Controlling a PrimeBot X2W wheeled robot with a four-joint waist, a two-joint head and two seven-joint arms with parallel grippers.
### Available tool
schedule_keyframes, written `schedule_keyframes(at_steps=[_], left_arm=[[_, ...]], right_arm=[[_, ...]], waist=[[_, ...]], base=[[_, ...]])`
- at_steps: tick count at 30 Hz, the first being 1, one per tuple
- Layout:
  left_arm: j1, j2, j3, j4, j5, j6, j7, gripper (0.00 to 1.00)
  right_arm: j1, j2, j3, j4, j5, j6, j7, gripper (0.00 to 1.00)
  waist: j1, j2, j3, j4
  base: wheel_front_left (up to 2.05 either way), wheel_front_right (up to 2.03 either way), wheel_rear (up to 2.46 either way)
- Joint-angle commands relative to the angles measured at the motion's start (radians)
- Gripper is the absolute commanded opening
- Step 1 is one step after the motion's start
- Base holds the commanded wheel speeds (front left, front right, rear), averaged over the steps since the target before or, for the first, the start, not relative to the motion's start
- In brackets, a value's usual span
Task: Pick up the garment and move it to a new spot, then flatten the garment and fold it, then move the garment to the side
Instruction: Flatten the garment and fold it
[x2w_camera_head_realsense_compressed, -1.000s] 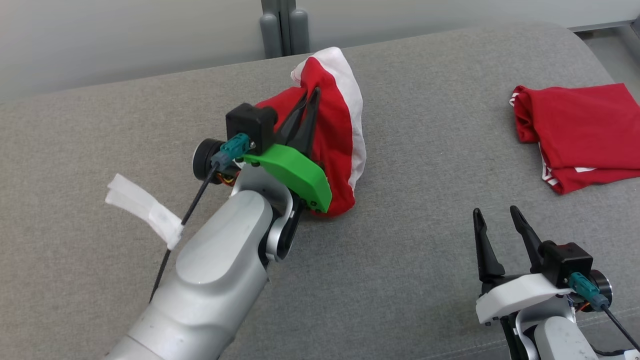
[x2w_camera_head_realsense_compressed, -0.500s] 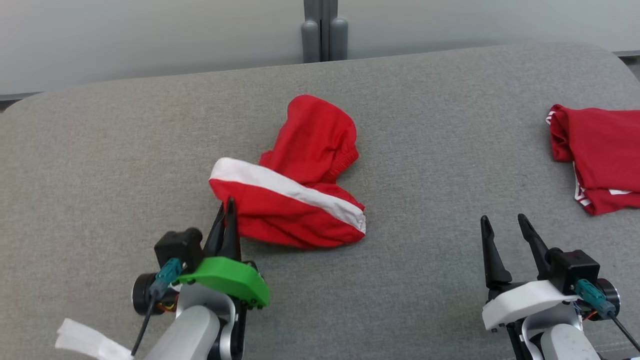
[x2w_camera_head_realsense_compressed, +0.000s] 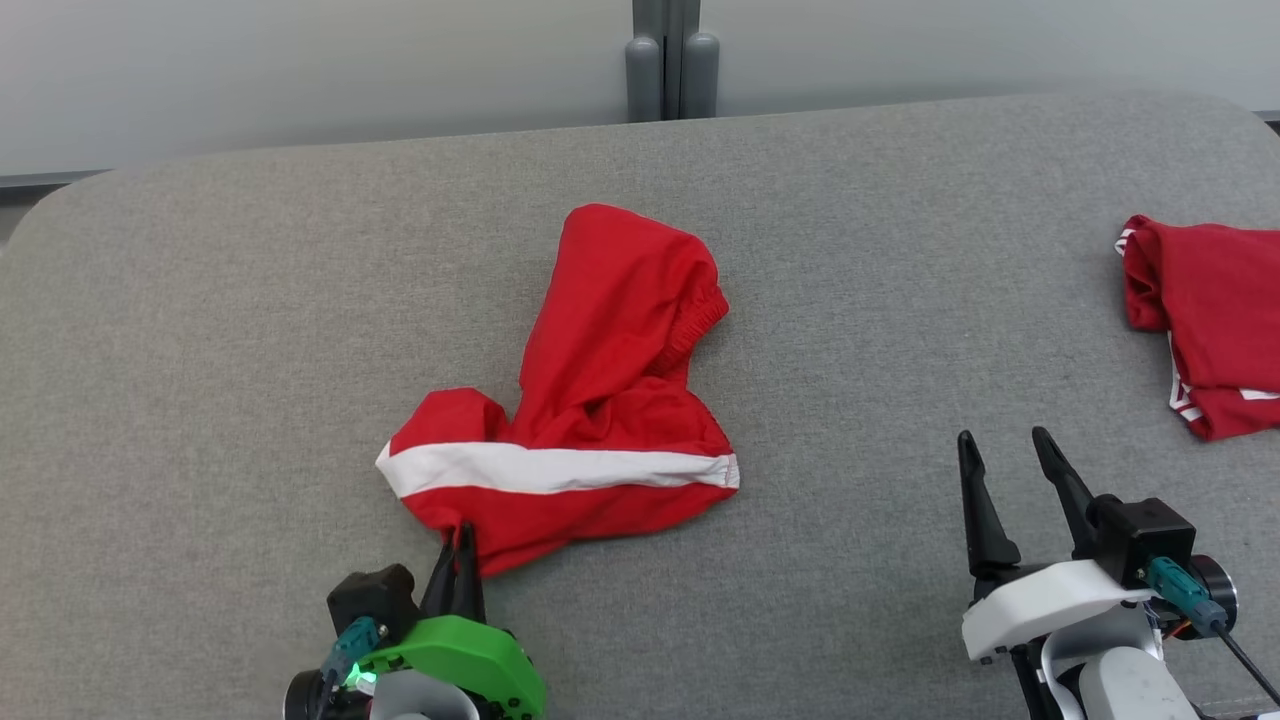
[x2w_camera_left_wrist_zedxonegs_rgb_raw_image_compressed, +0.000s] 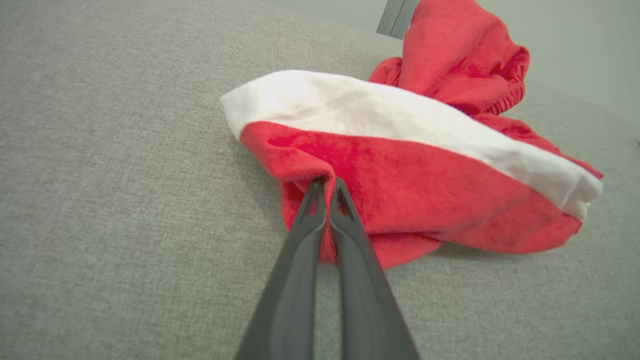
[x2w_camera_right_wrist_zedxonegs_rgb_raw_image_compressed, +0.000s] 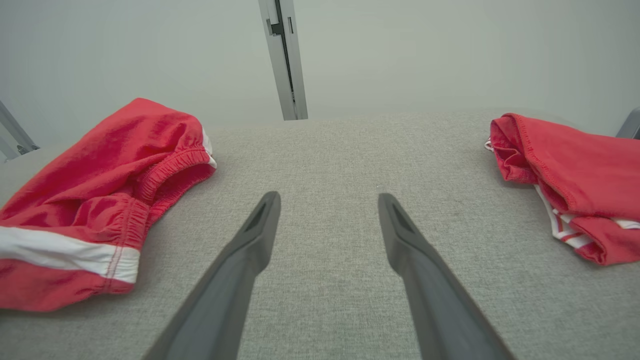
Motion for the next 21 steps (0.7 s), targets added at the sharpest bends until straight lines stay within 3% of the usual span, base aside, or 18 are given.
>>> schedule_keyframes(at_steps=[1, 5, 6, 7, 8, 9, 21], left_arm=[[0.011, -0.006, 0.005, 0.015, 0.004, -0.009, 0.000, 0.00], [0.008, -0.026, -0.001, 0.068, -0.004, -0.036, 0.000, 0.00], [0.005, -0.031, -0.008, 0.083, -0.005, -0.043, 0.000, 0.08], [0.001, -0.034, -0.014, 0.094, -0.005, -0.049, 0.000, 0.28], [-0.004, -0.037, -0.019, 0.106, -0.006, -0.054, 0.000, 0.56], [-0.008, -0.040, -0.022, 0.115, -0.007, -0.058, 0.000, 1.00], [-0.011, -0.035, 0.054, 0.012, 0.073, -0.070, 0.000, 1.00]], right_arm=[[-0.003, -0.003, 0.001, -0.001, -0.002, -0.002, 0.002, 1.00], [-0.003, -0.003, 0.003, 0.003, -0.002, -0.002, 0.002, 1.00], [-0.003, -0.003, 0.003, 0.005, -0.001, -0.002, 0.002, 1.00], [-0.003, -0.003, 0.004, 0.005, -0.001, -0.002, 0.002, 1.00], [-0.003, -0.003, 0.004, 0.007, -0.001, -0.002, 0.002, 1.00], [-0.003, -0.003, 0.003, 0.008, -0.001, -0.002, 0.001, 1.00], [0.027, -0.003, -0.022, 0.014, 0.001, -0.002, -0.001, 1.00]], waist=[[0.0000, 0.0000, -0.001, 0.000], [0.0000, 0.0000, -0.006, -0.001], [0.0000, 0.0000, -0.008, -0.001], [0.0000, 0.0000, -0.010, -0.002], [0.0000, 0.0000, -0.012, -0.002], [0.0000, 0.0000, -0.013, -0.002], [0.0000, 0.0000, -0.064, 0.033]], base=[[0.00, 0.00, 0.00], [0.00, 0.00, 0.00], [0.00, 0.00, 0.00], [0.00, 0.00, 0.00], [0.00, 0.00, 0.00], [0.00, 0.00, 0.00], [0.00, 0.00, 0.00]])
